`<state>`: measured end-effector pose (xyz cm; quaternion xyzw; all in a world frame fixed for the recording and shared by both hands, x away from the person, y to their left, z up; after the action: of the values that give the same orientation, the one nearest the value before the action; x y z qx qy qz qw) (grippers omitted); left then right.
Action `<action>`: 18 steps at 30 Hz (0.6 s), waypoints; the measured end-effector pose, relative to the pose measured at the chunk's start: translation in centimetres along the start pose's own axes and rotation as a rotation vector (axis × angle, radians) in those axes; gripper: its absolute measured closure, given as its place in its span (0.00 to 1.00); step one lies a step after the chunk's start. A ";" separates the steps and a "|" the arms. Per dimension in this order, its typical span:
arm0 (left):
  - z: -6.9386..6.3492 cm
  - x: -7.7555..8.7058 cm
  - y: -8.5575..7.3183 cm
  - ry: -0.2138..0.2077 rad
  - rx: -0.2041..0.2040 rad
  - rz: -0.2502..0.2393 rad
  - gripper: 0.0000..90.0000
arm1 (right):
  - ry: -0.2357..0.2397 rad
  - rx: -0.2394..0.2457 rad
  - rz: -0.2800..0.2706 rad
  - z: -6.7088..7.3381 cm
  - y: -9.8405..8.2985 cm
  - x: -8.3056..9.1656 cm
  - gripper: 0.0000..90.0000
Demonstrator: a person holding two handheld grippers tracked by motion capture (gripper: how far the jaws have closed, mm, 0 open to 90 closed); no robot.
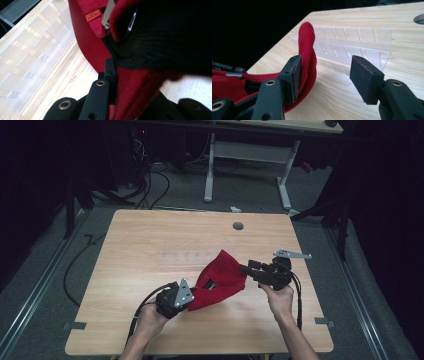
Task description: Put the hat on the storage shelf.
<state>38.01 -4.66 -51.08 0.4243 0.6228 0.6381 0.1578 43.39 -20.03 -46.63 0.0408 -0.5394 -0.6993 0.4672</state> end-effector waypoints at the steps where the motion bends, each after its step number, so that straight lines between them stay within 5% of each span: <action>1: 0.2 0.1 -0.1 0.006 0.010 -0.001 0.95 | 0.000 -0.001 -0.013 0.0 0.2 0.1 0.48; 9: 1.2 0.5 0.3 0.025 0.046 -0.009 0.95 | -0.029 -0.013 -0.057 -0.9 0.6 1.3 0.46; 18: 2.4 1.2 1.6 0.024 0.125 -0.061 0.95 | -0.126 0.000 0.012 -3.5 -2.9 0.7 0.45</action>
<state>39.58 -2.48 -49.50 0.4064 0.6761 0.5979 0.1426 43.22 -23.09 -50.13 -0.0066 -0.5681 -0.6977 0.4364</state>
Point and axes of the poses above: each handheld gripper's, and its own axes: x roughly backward along the jaws, y roughly out of its top, z roughly to its left, the point moved 10 cm from there along -x, roughly forward along the jaws, and after that the axes turned 2 degrees about z, right-handed, at the moved point
